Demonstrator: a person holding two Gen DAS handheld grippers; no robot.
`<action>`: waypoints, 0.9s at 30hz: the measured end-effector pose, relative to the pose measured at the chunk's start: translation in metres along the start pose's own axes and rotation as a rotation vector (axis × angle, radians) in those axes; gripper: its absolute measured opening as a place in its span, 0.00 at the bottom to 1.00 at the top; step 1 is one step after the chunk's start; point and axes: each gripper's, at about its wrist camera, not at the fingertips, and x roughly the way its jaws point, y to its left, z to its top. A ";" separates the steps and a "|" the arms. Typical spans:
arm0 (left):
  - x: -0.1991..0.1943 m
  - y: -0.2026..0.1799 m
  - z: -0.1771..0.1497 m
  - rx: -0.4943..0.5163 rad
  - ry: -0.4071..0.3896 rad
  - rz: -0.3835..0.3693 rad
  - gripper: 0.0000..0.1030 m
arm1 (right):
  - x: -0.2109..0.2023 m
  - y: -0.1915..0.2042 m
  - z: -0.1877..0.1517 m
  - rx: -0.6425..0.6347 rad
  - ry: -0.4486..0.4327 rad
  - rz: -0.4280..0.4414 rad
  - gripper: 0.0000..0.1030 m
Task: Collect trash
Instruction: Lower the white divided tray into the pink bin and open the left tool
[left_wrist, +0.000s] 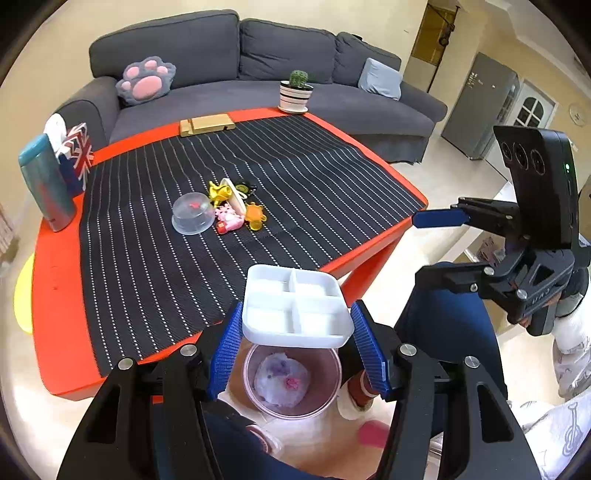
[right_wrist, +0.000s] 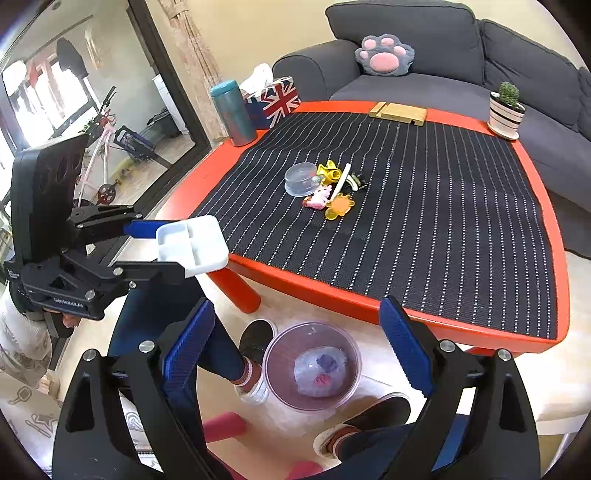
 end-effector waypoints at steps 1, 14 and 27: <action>0.000 -0.001 0.000 0.003 0.001 -0.002 0.56 | -0.001 0.000 0.000 0.001 -0.003 -0.005 0.88; -0.001 -0.017 0.001 0.042 0.013 -0.022 0.56 | -0.018 -0.007 0.000 0.017 -0.037 -0.033 0.91; -0.001 -0.013 0.005 0.016 -0.018 -0.006 0.88 | -0.022 -0.014 0.000 0.036 -0.054 -0.044 0.91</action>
